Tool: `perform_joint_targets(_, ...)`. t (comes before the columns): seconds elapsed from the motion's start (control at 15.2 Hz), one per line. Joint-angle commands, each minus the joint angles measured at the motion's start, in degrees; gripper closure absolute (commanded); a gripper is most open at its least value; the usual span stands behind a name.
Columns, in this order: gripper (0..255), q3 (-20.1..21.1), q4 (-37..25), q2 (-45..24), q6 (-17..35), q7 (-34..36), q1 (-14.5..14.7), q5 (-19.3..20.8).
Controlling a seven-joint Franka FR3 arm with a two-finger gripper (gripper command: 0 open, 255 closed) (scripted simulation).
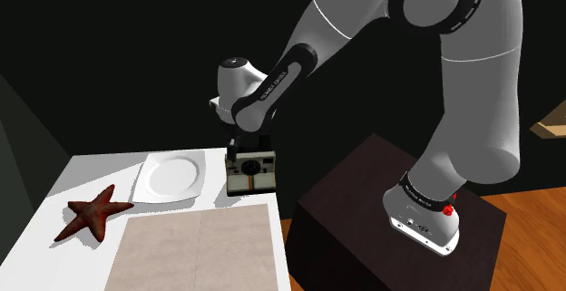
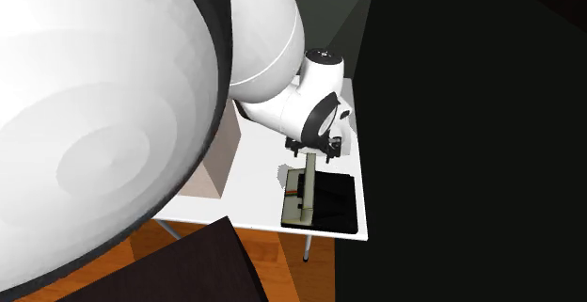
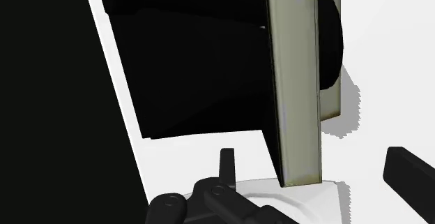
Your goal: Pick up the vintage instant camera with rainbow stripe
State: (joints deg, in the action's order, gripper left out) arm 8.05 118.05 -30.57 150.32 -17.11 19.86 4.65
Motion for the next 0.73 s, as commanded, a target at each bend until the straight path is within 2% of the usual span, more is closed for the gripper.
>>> perform_joint_targets(0.0, 0, 0.0, -1.5, -2.4, 0.8, -0.1, 0.5, 0.4)
perform_joint_targets(0.53, 0, -0.8, -2.8, -7.0, 4.0, 0.2, 1.1, 1.1)
perform_joint_targets(0.59, 255, -0.8, -2.8, -7.0, 4.1, 0.3, 1.2, 1.1)
perform_joint_targets(0.66, 255, -0.8, -2.8, -7.0, 4.1, 0.4, 1.2, 1.1)
